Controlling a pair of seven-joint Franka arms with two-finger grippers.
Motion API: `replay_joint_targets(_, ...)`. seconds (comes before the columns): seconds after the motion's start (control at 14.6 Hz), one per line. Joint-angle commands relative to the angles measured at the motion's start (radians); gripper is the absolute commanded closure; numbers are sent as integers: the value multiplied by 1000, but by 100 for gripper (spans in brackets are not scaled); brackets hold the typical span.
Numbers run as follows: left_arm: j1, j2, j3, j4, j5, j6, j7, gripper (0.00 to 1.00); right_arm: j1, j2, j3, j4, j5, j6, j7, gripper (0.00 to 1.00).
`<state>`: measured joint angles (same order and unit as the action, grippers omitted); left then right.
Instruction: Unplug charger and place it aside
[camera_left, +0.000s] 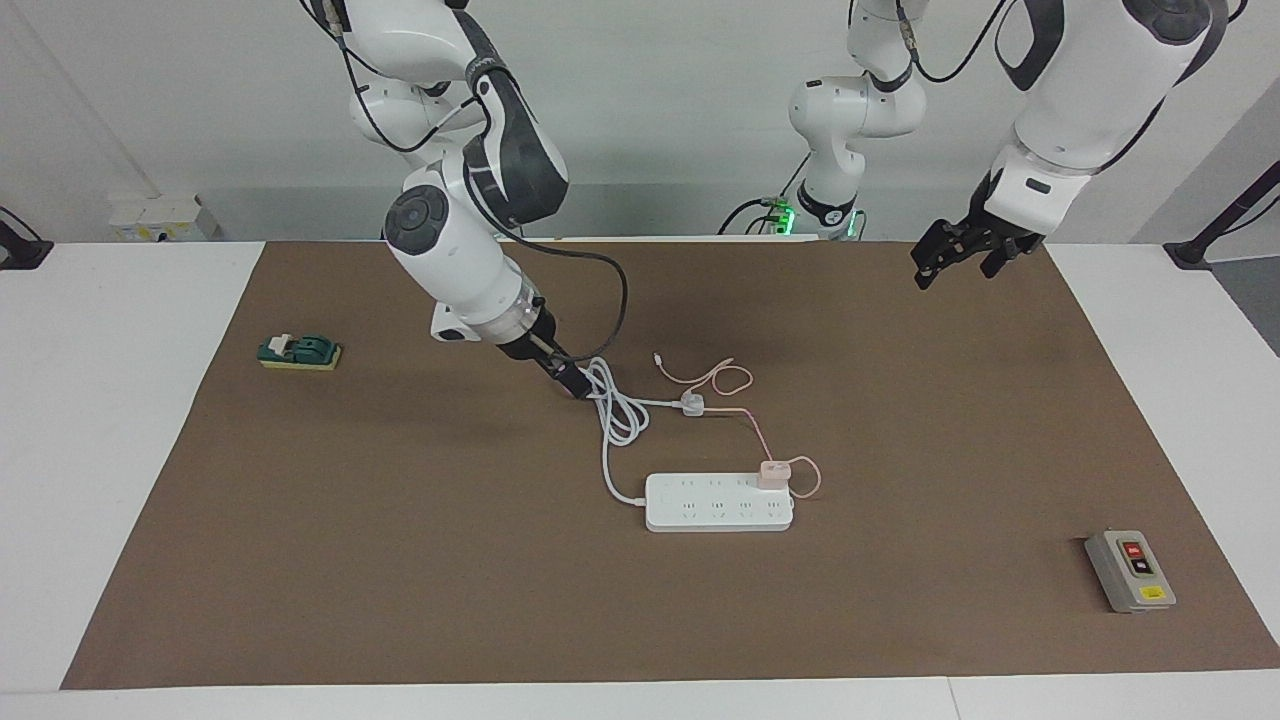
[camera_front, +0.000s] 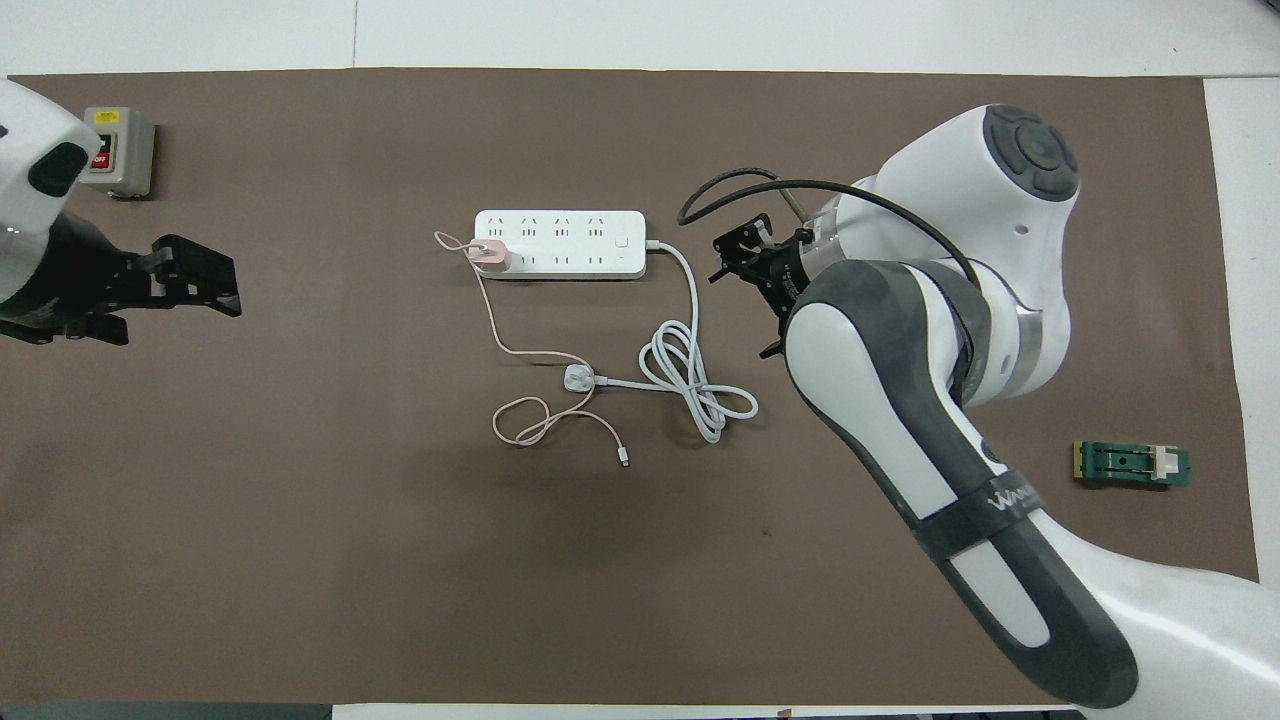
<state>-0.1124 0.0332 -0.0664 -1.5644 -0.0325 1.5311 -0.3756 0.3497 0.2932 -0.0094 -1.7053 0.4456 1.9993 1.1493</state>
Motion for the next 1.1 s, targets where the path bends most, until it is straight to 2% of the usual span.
replay_joint_targets(0.0, -55, 91, 10, 62, 3, 15, -185, 0, 47, 119, -4, 90, 65, 58, 130, 0)
replay_joint_targets(0.14, -82, 181, 10, 156, -1, 17, -430, 0, 55, 179, -4, 128, 123, 111, 191, 0)
replay_joint_targets(0.27, -107, 238, 13, 190, -9, 24, -599, 0, 55, 234, -4, 170, 220, 130, 216, 0)
replay_joint_targets(0.48, -138, 287, 13, 188, -12, 105, -862, 0, 69, 296, -3, 203, 301, 154, 224, 0)
replay_joint_targets(0.62, -145, 298, 13, 181, -10, 161, -963, 0, 75, 342, -4, 236, 329, 156, 227, 0)
replay_joint_targets(0.82, -170, 355, 14, 176, -9, 243, -1249, 0, 71, 490, -3, 412, 346, 139, 297, 0)
replay_joint_targets(1.03, -203, 389, 14, 167, -1, 290, -1407, 0, 60, 563, -3, 492, 372, 138, 311, 0)
